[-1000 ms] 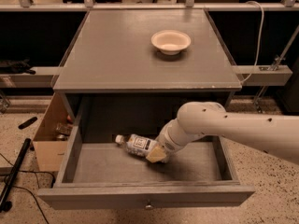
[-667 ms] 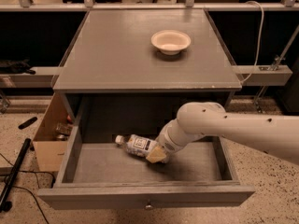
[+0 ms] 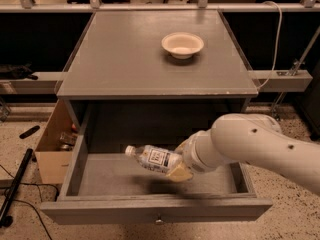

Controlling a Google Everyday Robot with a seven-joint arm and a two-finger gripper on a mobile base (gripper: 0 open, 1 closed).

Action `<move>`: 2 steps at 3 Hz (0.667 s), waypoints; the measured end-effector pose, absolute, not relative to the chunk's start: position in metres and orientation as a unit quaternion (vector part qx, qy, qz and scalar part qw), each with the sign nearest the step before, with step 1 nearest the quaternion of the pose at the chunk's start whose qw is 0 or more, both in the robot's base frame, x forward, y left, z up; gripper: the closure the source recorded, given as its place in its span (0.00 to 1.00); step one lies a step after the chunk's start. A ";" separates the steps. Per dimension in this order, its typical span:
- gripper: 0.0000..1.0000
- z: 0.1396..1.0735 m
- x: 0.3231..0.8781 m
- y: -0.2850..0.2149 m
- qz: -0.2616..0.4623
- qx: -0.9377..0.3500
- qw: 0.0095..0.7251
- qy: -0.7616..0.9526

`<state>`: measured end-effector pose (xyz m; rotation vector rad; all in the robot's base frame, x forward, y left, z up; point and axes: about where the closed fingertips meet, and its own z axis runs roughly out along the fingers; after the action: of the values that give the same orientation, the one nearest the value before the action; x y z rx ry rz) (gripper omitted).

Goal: Pick blue plastic bottle from top drawer and place on counter

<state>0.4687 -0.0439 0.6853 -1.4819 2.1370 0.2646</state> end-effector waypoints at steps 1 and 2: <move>1.00 0.768 0.438 -0.064 0.065 -0.555 0.304 0.772; 1.00 0.862 0.426 -0.084 0.019 -0.566 0.338 0.752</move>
Offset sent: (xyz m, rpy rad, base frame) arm -0.0512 -0.0667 0.3048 -0.0913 -0.3880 0.0183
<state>0.4262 -0.0835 0.8625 -1.4743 1.9580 0.0492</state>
